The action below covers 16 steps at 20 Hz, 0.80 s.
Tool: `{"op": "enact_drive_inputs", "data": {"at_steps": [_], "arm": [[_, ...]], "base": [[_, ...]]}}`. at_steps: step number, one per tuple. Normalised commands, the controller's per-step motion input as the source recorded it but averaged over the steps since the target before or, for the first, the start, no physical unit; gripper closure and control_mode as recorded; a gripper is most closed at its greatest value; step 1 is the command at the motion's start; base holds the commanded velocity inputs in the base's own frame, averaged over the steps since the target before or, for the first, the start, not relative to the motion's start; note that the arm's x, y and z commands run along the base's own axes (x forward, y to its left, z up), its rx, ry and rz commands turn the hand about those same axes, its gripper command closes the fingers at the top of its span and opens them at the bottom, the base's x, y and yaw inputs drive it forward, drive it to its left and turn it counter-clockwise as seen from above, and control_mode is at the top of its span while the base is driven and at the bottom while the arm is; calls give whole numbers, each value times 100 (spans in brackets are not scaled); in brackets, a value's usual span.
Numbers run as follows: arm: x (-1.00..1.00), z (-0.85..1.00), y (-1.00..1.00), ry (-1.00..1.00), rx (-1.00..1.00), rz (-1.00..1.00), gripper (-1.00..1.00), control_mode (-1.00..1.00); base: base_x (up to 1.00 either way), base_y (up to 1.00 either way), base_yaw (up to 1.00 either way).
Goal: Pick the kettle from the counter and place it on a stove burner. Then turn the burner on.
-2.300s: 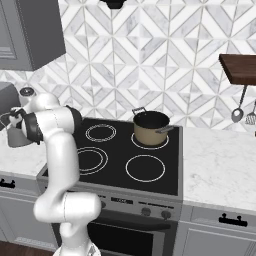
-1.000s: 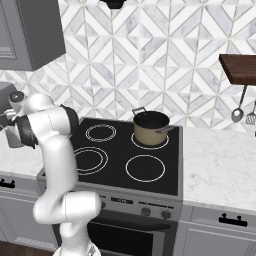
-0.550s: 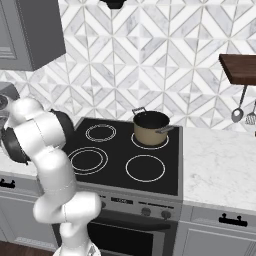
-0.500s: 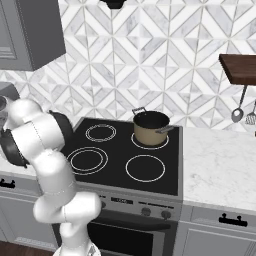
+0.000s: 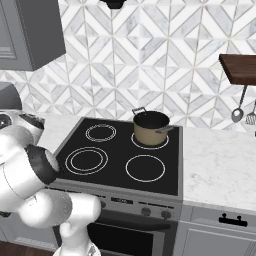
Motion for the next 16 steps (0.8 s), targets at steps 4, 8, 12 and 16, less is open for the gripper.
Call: {"op": "enact_drive_inputs", "data": {"at_steps": [4,8,12,16], "arm": [[-31,33,-94,-6,19,-7,100,-100],[-9,35,-83,-1,15,-7,100,-100],[0,42,-69,0,10,-8,100,-100],[0,37,-59,4,3,-9,100,-100]], "base": [[0,0,0],[0,0,0],[0,0,0],[0,0,0]]}}
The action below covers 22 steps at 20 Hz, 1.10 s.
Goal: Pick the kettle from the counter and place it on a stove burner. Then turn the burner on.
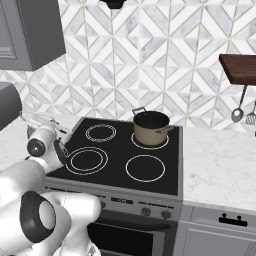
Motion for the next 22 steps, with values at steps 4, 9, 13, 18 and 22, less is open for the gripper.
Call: {"op": "enact_drive_inputs", "data": {"at_steps": [4,9,13,18,22], "arm": [[0,20,-50,6,0,-5,100,-100],[0,7,-45,10,0,0,100,-100],[5,0,-34,14,0,0,100,-100],[7,0,-28,19,0,0,100,-100],[11,-7,-36,8,-1,0,100,-100]], "base": [[0,0,0],[0,0,0],[0,0,0],[0,0,0],[0,0,0]]}}
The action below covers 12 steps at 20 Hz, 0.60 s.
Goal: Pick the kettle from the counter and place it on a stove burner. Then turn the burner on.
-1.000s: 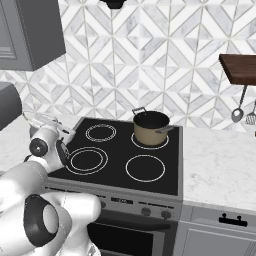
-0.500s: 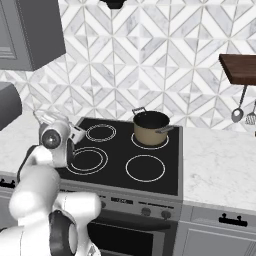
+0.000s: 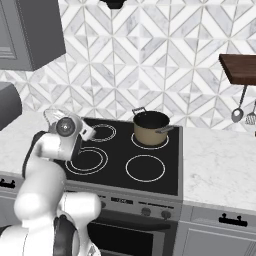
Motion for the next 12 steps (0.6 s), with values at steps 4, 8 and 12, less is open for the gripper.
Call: {"op": "enact_drive_inputs", "data": {"at_steps": [4,8,12], "arm": [[11,-8,-29,2,-7,0,100,-100],[5,-16,-17,0,-11,0,100,-100],[1,-14,-16,0,-7,0,100,-100]], "base": [[0,0,0],[0,0,0],[0,0,0]]}}
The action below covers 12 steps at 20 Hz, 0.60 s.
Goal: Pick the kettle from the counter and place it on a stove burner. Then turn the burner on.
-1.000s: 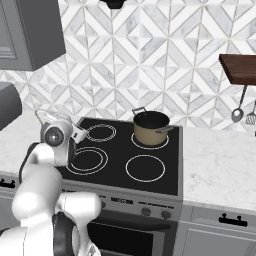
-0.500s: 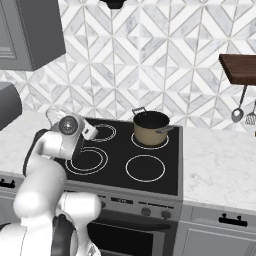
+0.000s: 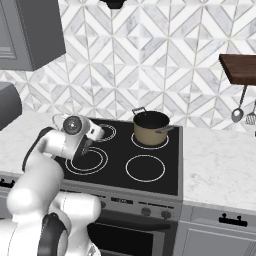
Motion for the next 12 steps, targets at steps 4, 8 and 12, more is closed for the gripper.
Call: {"op": "enact_drive_inputs", "data": {"at_steps": [4,8,12], "arm": [[9,-9,-4,0,-3,0,100,-100],[5,-19,-5,0,-3,0,100,-100],[1,-24,-13,0,-2,0,100,-100]], "base": [[0,0,0],[0,0,0],[0,0,0]]}}
